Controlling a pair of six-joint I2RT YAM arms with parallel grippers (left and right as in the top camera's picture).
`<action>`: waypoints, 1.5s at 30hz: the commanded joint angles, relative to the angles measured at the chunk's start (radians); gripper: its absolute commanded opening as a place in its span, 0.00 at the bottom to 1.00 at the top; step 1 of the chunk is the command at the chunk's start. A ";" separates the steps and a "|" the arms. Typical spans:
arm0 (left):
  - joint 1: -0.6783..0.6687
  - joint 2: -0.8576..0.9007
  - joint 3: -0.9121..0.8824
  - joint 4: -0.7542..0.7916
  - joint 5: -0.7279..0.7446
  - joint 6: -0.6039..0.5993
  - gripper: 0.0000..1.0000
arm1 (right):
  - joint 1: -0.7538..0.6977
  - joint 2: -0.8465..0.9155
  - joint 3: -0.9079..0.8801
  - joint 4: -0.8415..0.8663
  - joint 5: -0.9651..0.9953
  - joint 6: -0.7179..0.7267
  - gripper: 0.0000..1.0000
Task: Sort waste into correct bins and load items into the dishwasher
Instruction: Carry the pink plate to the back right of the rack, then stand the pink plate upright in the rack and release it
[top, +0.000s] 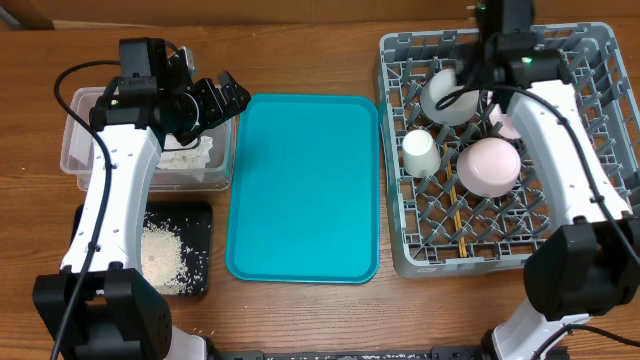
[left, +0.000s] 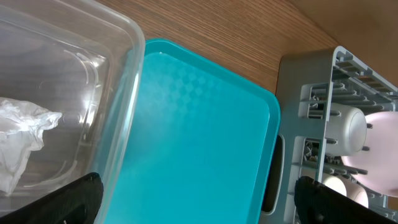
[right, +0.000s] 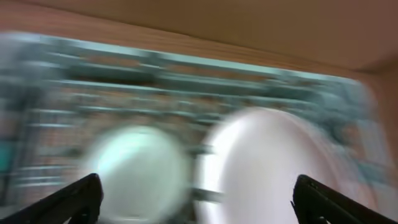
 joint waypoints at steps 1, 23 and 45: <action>-0.007 -0.008 0.026 0.000 -0.007 0.007 1.00 | 0.039 -0.003 0.033 0.023 -0.419 0.054 1.00; -0.010 -0.008 0.026 0.000 -0.007 0.007 1.00 | 0.076 -0.003 0.033 0.032 -0.563 0.053 1.00; -0.006 -0.008 0.026 0.000 -0.007 0.007 1.00 | 0.077 -0.050 0.024 -0.021 -0.563 0.053 1.00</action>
